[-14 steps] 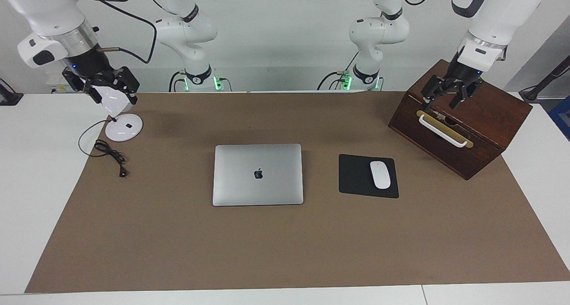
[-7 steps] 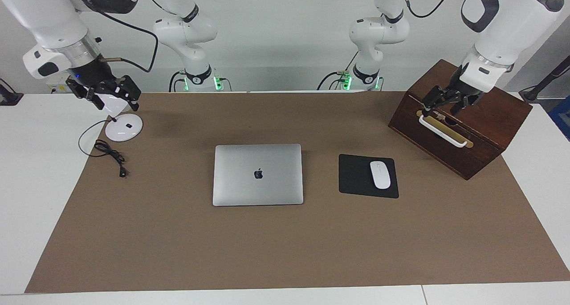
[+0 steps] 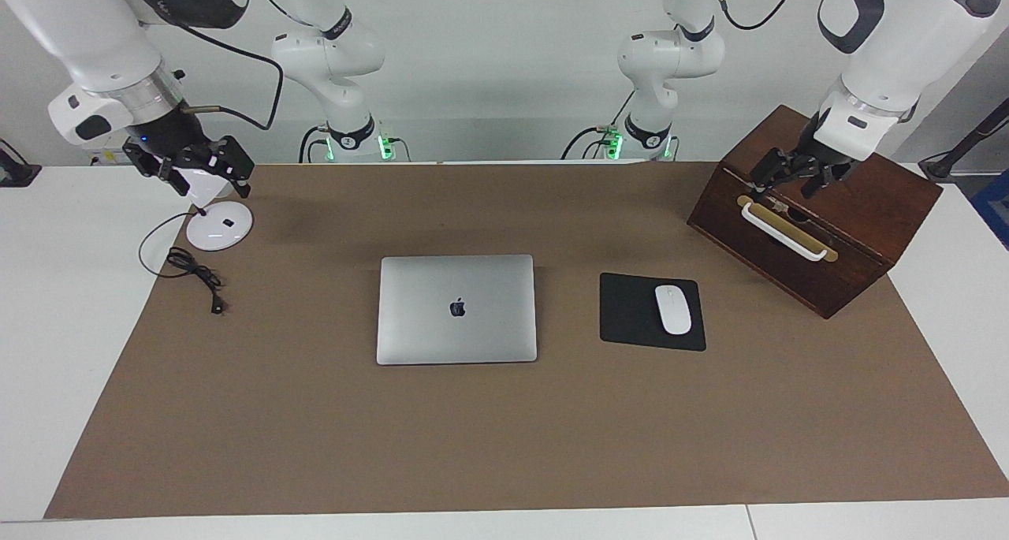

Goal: Close laptop with both arms

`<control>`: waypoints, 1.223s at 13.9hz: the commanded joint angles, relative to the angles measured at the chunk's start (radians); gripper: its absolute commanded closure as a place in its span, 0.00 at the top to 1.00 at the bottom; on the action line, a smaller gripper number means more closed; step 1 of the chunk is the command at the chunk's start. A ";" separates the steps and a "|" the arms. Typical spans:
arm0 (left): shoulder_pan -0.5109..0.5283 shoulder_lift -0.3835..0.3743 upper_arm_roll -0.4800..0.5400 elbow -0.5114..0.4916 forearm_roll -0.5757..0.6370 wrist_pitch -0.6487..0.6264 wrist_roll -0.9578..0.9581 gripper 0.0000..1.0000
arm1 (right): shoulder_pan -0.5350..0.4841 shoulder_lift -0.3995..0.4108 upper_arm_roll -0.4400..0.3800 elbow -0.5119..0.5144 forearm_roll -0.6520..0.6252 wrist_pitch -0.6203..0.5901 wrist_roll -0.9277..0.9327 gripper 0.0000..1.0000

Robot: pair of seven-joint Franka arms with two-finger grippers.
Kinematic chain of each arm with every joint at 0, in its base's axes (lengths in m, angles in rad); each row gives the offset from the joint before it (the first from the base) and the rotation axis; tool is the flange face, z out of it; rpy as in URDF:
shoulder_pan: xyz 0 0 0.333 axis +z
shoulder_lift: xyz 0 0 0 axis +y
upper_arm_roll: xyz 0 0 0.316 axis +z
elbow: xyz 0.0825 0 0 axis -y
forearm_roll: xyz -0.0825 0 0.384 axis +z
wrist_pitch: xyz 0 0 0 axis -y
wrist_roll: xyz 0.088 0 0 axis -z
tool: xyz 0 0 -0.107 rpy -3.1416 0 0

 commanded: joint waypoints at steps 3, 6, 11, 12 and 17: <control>0.011 0.019 -0.008 0.033 0.023 0.005 0.014 1.00 | -0.003 -0.033 0.003 -0.036 0.000 0.007 -0.020 1.00; 0.012 0.018 -0.006 0.033 0.028 0.008 0.028 1.00 | -0.003 -0.031 0.003 -0.033 0.000 0.018 -0.021 1.00; 0.011 0.018 -0.006 0.033 0.034 0.016 0.075 1.00 | -0.004 -0.031 0.003 -0.030 0.000 0.019 -0.030 1.00; 0.012 0.018 -0.006 0.032 0.034 0.019 0.074 1.00 | -0.004 -0.031 0.003 -0.032 -0.001 0.023 -0.035 1.00; 0.014 0.018 -0.006 0.032 0.032 0.024 0.071 1.00 | -0.014 -0.030 0.003 -0.024 -0.009 0.039 -0.056 1.00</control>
